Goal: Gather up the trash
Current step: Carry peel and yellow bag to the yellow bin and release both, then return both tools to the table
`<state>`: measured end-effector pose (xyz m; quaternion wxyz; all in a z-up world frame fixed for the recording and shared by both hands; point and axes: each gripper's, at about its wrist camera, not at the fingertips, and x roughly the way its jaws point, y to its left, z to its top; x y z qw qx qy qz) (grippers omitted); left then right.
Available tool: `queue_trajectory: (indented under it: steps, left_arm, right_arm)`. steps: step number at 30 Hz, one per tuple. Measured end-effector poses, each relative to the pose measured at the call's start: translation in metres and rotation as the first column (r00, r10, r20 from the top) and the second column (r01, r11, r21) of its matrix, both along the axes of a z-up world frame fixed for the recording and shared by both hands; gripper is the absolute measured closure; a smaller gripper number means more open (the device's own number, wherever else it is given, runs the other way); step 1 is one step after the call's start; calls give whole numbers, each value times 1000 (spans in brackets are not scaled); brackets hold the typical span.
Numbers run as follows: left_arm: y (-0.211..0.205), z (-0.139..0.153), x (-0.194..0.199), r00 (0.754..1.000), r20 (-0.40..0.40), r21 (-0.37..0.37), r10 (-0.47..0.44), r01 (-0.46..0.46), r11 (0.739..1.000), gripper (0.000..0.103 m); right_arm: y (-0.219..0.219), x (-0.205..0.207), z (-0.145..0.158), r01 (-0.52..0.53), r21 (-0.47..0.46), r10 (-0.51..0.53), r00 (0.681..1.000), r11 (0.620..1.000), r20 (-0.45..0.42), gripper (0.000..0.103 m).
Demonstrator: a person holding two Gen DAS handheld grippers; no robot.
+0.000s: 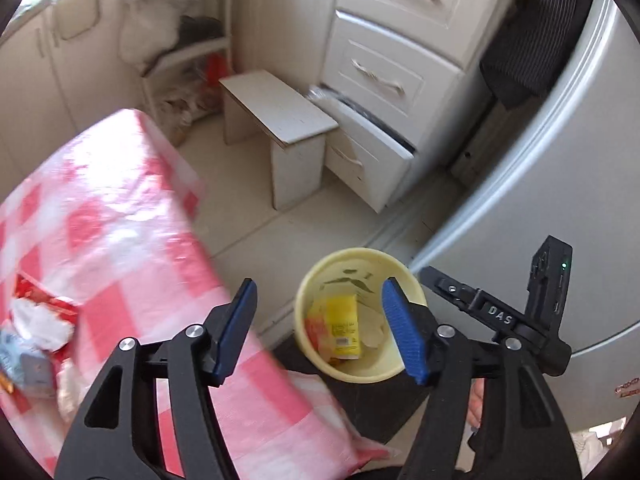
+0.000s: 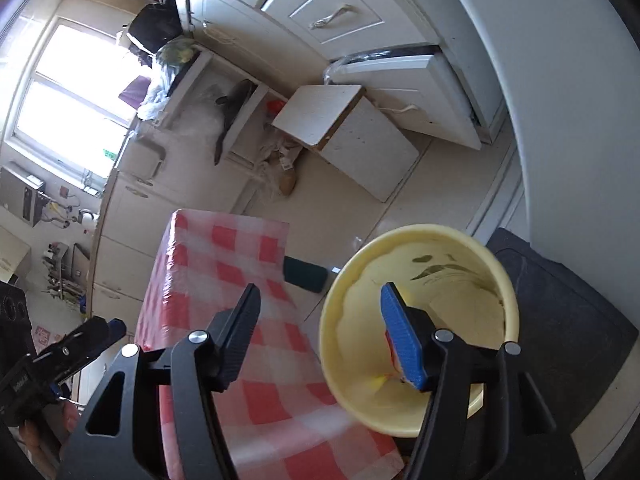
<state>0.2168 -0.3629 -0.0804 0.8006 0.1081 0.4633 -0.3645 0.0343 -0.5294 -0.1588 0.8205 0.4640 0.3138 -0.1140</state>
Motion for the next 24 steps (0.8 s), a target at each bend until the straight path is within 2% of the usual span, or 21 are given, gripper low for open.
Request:
queue_trajectory:
  steps: [3,7,10,13,15,19,21,24]
  left_arm:
    - [48,23,-9,993,78,-15,89,-88,996,23]
    - [122,47,-30,964,141,-48,225,-220,974,15]
    - [182,56,-45,928,162,-60,335,-330,942,13]
    - [248,62,-60,875,153,-70,460,-455,888,13]
    - [283,66,-70,841,152,-77,520,-515,854,13]
    - [349,83,-96,763,199,-96,615,-609,787,12]
    - [371,89,-108,734,224,-112,642,-634,765,10]
    - [393,95,-122,708,237,-131,665,-655,744,10]
  right_arm:
    - [13,-10,35,-16,-39,18,999,999,52,35]
    - [42,-16,94,-42,-131,56,993,990,105,26]
    - [83,-16,138,-95,-206,131,977,974,167,18]
    - [141,-14,170,-162,-269,223,951,949,214,11]
    - [183,-14,181,-222,-298,295,927,928,230,10]
    - [274,-16,185,-363,-391,465,861,846,206,10]
    - [309,-16,182,-428,-424,535,827,798,172,10]
    - [334,-22,183,-470,-447,581,800,761,147,10]
